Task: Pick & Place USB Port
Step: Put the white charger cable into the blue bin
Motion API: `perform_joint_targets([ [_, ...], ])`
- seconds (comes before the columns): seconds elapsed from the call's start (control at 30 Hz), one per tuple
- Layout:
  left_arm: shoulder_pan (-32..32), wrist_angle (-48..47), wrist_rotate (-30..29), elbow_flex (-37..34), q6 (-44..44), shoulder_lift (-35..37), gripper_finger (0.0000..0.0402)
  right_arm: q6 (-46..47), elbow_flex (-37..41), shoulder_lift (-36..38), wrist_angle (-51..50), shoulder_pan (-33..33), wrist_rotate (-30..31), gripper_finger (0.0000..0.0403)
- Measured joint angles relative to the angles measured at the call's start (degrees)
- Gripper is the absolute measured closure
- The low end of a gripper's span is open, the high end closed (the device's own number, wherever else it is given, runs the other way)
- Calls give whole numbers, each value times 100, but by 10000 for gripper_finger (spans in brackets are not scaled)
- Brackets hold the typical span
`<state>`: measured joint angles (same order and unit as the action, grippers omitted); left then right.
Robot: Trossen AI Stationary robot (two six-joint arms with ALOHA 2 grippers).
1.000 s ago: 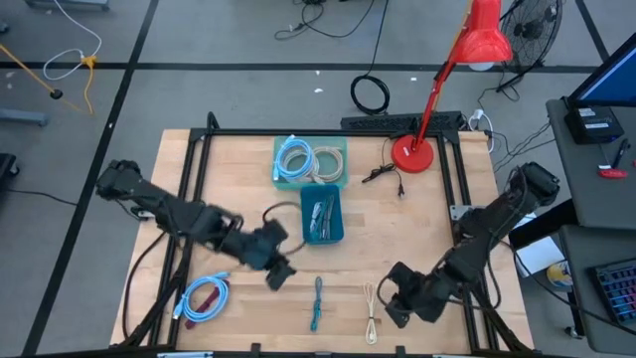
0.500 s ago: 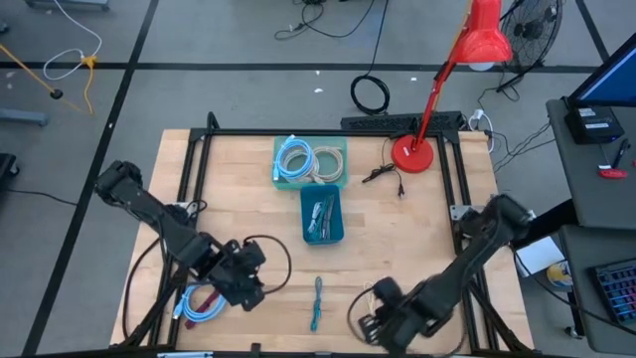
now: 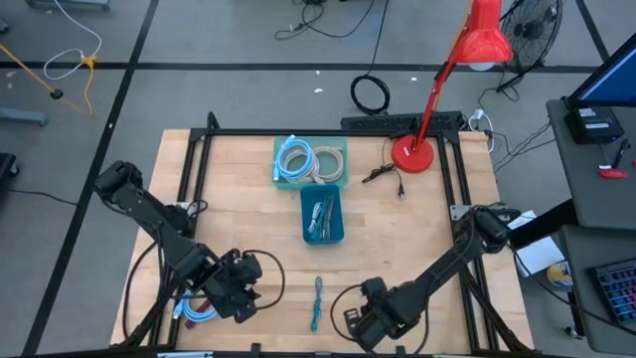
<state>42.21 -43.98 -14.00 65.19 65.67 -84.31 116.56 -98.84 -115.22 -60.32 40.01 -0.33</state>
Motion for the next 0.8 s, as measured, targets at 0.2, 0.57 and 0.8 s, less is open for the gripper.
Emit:
perform_joint_targets([
  [0.2,197,213,-130,-9,-69,0,204,179,250,-2,-121,-117,-144,250],
  [0.57,488,212,-248,-9,89,0,204,277,1182,0,934,-223,-96,194],
  [0.8,512,210,-258,-9,205,0,204,594,1905,43,1741,-218,-131,225],
])
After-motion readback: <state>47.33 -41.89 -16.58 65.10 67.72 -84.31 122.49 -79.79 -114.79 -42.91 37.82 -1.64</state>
